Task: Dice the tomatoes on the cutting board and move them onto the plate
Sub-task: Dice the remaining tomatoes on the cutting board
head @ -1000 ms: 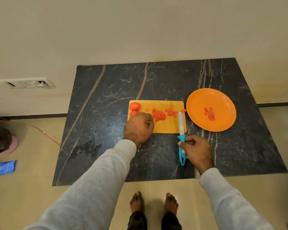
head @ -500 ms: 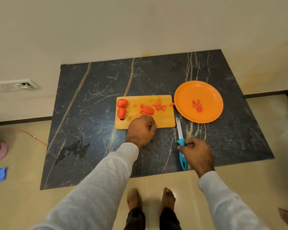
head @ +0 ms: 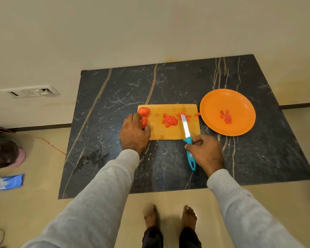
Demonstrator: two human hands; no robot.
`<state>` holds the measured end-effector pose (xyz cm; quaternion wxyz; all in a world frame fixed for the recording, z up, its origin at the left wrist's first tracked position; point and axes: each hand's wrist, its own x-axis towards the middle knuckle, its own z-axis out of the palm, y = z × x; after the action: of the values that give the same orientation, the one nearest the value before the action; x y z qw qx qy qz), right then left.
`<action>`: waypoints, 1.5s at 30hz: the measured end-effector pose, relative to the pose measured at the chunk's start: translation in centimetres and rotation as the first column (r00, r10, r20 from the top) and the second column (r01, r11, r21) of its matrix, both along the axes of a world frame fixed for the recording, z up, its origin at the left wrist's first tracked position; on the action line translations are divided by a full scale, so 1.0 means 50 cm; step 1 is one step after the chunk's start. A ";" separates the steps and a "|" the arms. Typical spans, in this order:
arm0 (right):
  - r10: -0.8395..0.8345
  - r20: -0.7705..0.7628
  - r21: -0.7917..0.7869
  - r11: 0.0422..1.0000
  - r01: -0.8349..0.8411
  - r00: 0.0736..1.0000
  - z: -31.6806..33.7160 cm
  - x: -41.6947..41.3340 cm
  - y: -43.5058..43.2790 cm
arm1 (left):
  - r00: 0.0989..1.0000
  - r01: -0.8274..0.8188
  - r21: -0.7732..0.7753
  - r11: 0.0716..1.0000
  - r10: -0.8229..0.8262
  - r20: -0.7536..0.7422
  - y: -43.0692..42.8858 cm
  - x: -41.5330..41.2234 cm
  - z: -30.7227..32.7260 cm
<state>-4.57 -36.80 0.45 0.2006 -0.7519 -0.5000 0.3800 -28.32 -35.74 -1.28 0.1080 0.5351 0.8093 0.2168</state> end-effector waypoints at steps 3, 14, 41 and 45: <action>0.044 0.006 0.027 0.999 -0.044 0.999 0.001 -0.025 0.007 | 1.000 -0.015 -0.031 0.999 0.015 -0.013 0.021 -0.020 -0.007; 0.358 0.325 0.102 0.907 -0.409 0.875 -0.001 -0.101 0.011 | 0.994 0.022 -0.034 0.999 -0.018 0.109 0.024 -0.028 0.005; 0.262 0.336 0.292 0.884 -0.365 0.905 0.004 -0.084 0.015 | 0.937 0.308 -0.068 0.949 -0.290 0.197 0.046 0.018 0.010; 0.346 0.379 0.231 0.862 -0.450 0.858 0.000 -0.096 0.016 | 0.947 0.288 -0.056 0.956 -0.276 0.164 0.034 0.008 0.003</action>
<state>-9.39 -35.99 0.43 0.1476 -0.6410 -0.7261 0.2005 -27.89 -34.05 -1.13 0.2215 0.6221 0.7217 0.2078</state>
